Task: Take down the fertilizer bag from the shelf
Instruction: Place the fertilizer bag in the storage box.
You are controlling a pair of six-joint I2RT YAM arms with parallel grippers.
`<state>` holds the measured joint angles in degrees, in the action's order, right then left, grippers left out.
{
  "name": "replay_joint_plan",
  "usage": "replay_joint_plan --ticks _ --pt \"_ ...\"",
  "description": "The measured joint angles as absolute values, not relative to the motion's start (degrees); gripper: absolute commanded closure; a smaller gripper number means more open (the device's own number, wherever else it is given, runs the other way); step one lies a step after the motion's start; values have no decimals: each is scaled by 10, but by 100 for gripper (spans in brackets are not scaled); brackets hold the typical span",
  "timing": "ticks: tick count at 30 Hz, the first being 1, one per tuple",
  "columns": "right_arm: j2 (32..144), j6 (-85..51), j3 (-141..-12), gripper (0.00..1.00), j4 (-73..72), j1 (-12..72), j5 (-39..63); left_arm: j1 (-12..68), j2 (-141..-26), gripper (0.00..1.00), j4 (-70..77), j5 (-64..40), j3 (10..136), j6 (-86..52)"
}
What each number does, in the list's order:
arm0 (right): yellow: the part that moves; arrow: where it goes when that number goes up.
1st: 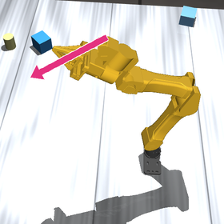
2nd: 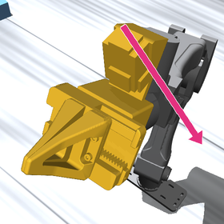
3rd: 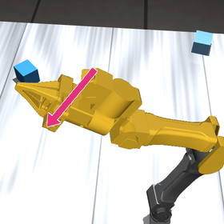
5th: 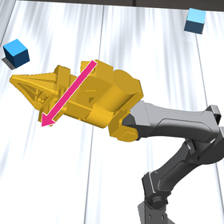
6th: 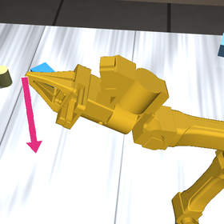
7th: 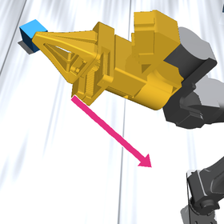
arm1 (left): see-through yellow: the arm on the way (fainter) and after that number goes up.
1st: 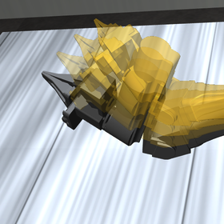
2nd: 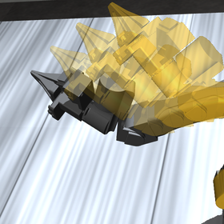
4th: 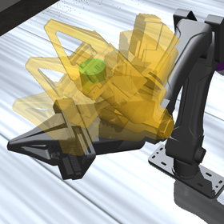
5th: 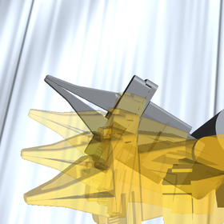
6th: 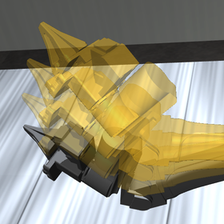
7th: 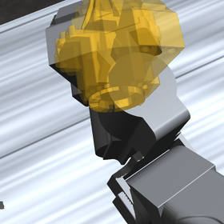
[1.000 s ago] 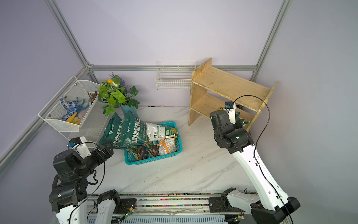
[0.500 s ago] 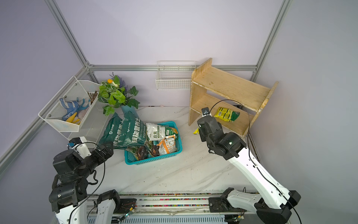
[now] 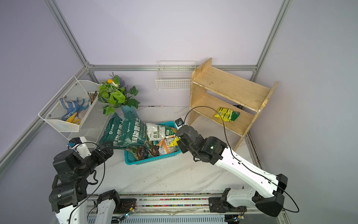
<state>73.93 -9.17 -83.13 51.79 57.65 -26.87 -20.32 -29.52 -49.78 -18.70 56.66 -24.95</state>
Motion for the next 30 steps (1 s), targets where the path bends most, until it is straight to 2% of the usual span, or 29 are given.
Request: replay_joint_plan --ticks 10,21,30 --pt "875 -102 -940 100 501 681 -242 -202 -274 1 -502 -169 567 -250" --pt "1054 -107 -1042 100 475 685 -176 -197 -270 0 -504 -162 567 -249" --pt "1174 -124 -1172 100 497 686 -209 -195 -269 0 -504 -160 567 -250"
